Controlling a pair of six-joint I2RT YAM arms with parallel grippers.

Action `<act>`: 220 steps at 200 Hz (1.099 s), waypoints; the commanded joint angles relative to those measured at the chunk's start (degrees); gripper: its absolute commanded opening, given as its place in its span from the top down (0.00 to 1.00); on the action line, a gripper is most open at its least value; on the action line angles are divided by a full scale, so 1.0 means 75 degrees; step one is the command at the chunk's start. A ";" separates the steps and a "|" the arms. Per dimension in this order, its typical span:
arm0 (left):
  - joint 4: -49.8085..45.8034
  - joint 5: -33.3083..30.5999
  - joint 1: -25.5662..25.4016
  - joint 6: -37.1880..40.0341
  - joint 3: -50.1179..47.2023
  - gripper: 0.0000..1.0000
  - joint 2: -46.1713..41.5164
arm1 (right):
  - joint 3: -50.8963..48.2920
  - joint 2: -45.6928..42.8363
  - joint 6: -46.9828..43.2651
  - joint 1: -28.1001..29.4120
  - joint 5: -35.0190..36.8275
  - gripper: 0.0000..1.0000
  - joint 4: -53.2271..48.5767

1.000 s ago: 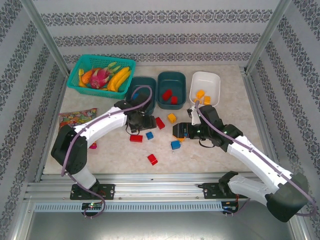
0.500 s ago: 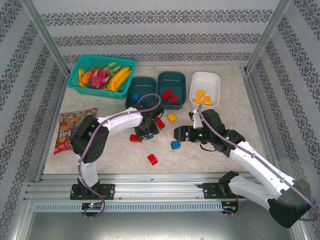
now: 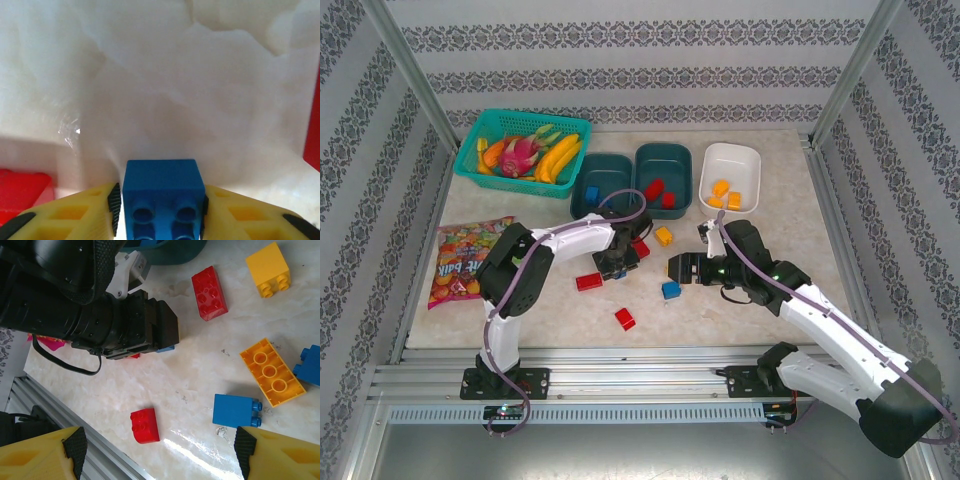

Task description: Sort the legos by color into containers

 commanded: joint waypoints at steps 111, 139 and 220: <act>-0.1240 -0.1341 0.0690 0.1882 0.2471 0.79 -0.0617 | 0.0338 -0.0114 0.0639 -0.0158 -0.0085 0.19 0.1278; -0.1244 -0.0960 0.1270 0.2506 0.3205 0.79 -0.0175 | 0.0849 0.0434 0.0708 -0.0180 0.0058 0.19 0.1424; -0.1330 0.0083 0.2056 0.3584 0.4947 0.77 0.1836 | 0.1517 0.1524 0.1133 -0.0335 0.0205 0.19 0.1559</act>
